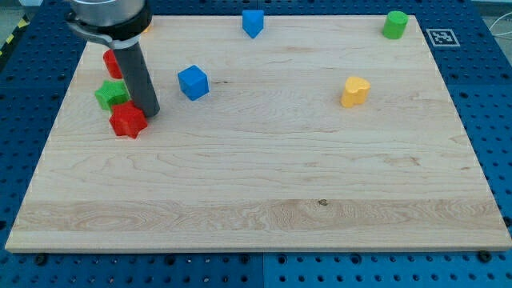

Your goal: Push the red star to the bottom left

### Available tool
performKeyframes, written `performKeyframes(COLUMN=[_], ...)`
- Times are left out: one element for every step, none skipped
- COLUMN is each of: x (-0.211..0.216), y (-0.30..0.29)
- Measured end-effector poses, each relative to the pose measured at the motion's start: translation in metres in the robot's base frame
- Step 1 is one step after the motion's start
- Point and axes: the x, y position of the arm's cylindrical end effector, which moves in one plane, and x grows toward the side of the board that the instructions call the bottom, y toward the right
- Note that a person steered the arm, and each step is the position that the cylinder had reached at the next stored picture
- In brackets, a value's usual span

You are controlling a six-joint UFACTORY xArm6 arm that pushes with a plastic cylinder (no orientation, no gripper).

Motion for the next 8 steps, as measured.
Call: performKeyframes(x=[0.006,-0.012,-0.013,0.014,0.053,0.075,0.062,0.049], y=[0.000,-0.005,-0.011,-0.011,-0.014,-0.017,-0.017,-0.031])
